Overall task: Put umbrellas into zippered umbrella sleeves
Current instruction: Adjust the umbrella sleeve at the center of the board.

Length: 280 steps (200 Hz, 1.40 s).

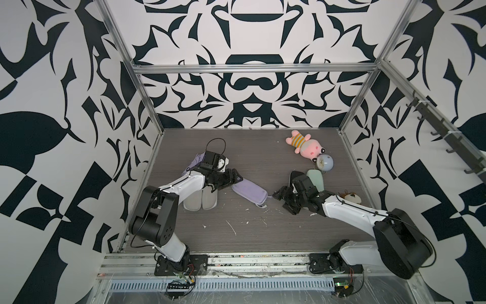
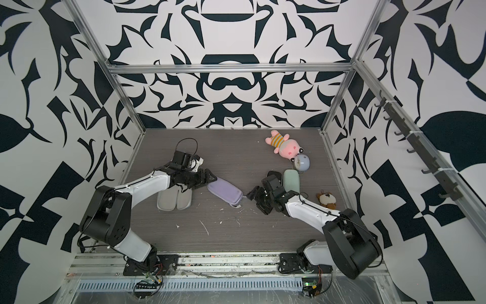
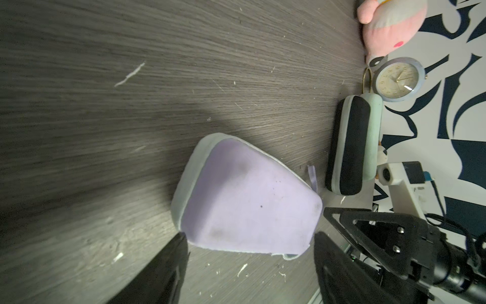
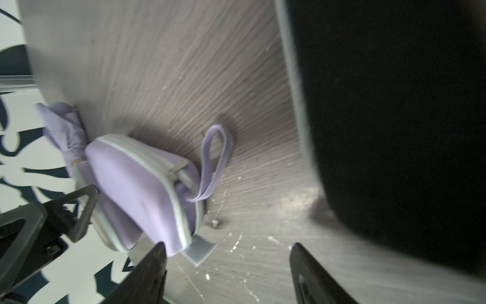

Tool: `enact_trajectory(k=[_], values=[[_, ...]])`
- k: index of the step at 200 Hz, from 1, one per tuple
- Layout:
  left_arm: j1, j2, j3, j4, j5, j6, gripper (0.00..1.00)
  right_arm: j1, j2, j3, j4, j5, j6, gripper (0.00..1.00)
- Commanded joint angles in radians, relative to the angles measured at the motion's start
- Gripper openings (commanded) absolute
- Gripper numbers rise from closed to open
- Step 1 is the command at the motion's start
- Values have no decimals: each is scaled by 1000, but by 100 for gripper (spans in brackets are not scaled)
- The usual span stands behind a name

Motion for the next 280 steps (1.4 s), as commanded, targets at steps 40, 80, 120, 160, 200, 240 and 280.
enact_trajectory(k=[40,80,120,160,200,240,280], values=[[8,83,33,34,95,1,72,-22,143,84,170,12,-23,82],[7,87,-2,72,109,-29,69,-21,170,83,256,32,3,61],[4,90,-26,110,124,-63,69,12,116,56,254,17,-26,43],[-20,111,-16,125,129,-81,68,77,153,82,275,-10,-28,36],[-51,117,-28,136,132,-96,68,87,210,84,331,-45,-24,49],[-84,125,-46,199,154,-152,68,96,245,103,399,-131,5,51],[-150,189,-45,352,224,-272,57,103,353,108,661,-230,112,52]])
